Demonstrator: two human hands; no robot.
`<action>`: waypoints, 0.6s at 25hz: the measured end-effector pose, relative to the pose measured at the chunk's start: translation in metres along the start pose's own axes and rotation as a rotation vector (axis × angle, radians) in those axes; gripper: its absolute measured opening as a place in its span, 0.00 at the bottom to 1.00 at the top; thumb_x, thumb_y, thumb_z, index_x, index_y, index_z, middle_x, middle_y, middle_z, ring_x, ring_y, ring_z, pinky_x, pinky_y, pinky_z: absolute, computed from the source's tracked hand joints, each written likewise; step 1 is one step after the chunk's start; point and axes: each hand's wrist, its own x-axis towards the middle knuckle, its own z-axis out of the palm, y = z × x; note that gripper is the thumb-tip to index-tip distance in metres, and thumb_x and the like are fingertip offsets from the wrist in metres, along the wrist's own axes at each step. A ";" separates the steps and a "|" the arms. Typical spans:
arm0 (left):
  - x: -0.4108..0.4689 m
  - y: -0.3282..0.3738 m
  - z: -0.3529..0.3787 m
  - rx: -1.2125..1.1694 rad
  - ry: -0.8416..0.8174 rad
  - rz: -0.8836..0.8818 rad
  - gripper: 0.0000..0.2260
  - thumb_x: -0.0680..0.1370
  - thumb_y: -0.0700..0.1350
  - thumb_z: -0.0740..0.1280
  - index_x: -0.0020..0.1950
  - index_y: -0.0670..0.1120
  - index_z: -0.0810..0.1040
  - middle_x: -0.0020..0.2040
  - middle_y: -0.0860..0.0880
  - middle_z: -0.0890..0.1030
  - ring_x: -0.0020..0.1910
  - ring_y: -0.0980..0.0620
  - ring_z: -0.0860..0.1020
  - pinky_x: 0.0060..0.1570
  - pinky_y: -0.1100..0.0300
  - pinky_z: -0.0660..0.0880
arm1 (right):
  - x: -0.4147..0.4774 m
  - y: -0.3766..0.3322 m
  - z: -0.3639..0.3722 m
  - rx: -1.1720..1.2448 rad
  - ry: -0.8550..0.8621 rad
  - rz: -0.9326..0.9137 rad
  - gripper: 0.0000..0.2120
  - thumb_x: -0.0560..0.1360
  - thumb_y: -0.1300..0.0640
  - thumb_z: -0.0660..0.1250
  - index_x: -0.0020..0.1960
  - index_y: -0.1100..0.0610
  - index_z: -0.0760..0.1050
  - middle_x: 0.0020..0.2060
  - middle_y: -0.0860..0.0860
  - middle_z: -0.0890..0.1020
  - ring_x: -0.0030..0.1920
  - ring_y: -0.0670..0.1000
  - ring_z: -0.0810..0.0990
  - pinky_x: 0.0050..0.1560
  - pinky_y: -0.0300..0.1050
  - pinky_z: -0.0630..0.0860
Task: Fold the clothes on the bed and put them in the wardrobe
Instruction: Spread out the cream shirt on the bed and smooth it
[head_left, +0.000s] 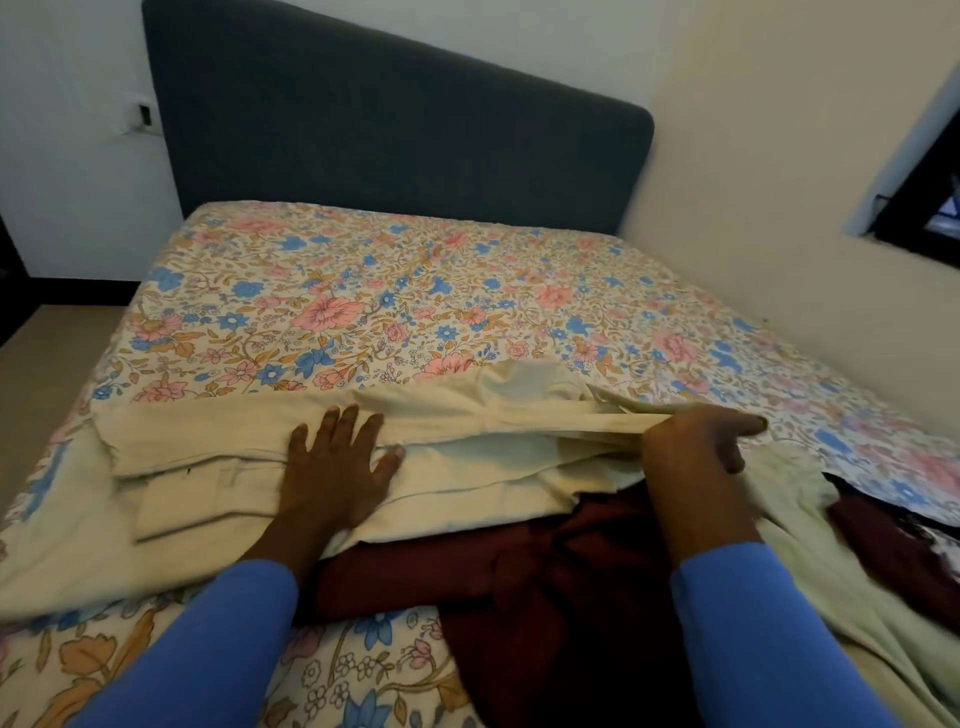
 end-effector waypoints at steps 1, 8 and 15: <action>0.000 0.000 0.000 0.001 -0.011 -0.001 0.33 0.81 0.70 0.42 0.84 0.59 0.51 0.85 0.51 0.49 0.83 0.49 0.46 0.79 0.40 0.44 | 0.009 -0.001 0.001 0.010 -0.023 -0.034 0.27 0.85 0.57 0.48 0.81 0.63 0.50 0.79 0.66 0.57 0.78 0.68 0.59 0.77 0.64 0.55; -0.001 0.003 0.000 -0.004 0.066 0.007 0.34 0.79 0.71 0.43 0.82 0.58 0.59 0.84 0.51 0.55 0.83 0.49 0.51 0.78 0.38 0.47 | 0.005 -0.008 0.047 -0.613 -0.284 -1.127 0.22 0.77 0.57 0.63 0.71 0.50 0.72 0.67 0.49 0.76 0.66 0.52 0.76 0.67 0.56 0.74; -0.003 0.005 0.004 0.048 0.078 0.050 0.37 0.77 0.72 0.35 0.83 0.60 0.55 0.84 0.53 0.54 0.83 0.50 0.51 0.78 0.39 0.47 | 0.071 0.108 0.099 -1.823 -0.939 -0.938 0.27 0.85 0.40 0.45 0.81 0.47 0.61 0.82 0.51 0.61 0.82 0.57 0.54 0.78 0.68 0.46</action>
